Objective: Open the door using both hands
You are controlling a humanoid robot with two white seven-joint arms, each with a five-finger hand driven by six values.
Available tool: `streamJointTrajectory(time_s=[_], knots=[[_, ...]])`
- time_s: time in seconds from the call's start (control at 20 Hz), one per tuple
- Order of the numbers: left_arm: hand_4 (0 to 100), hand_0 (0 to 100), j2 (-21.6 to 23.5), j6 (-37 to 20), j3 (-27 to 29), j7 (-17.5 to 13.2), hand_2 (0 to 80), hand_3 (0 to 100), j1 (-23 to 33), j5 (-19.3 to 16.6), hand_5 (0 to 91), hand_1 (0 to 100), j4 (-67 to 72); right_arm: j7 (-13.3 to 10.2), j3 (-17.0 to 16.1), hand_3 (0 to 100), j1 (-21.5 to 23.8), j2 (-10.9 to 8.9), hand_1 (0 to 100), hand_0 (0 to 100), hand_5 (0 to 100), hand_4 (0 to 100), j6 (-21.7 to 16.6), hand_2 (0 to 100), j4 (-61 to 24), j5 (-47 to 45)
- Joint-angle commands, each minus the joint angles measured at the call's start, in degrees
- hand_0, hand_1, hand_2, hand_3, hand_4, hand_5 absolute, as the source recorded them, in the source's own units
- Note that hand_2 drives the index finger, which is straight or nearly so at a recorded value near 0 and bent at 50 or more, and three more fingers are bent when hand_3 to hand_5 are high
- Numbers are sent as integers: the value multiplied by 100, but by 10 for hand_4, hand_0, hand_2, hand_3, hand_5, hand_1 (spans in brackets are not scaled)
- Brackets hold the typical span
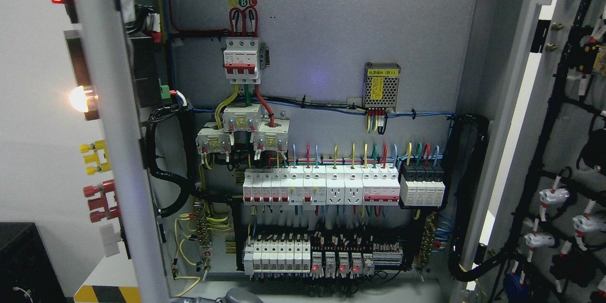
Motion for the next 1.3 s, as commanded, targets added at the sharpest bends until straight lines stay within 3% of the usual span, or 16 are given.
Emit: streamJointTrajectory(time_s=[0.0, 0.95, 1.25], knots=[[0, 0, 0, -7, -1, 4, 0, 0, 158, 0, 0, 0, 0, 3, 484, 0, -23, 539, 0, 0, 0, 0, -5, 0, 100, 359], [0, 0, 0, 1, -1, 4, 0, 0, 158, 0, 0, 0, 0, -6, 1064, 0, -831, 548, 0, 0, 0, 0, -5, 0, 733, 368], [0, 0, 0, 1, -1, 4, 0, 0, 158, 0, 0, 0, 0, -6, 1091, 0, -1068, 548, 0, 0, 0, 0, -5, 0, 786, 359]])
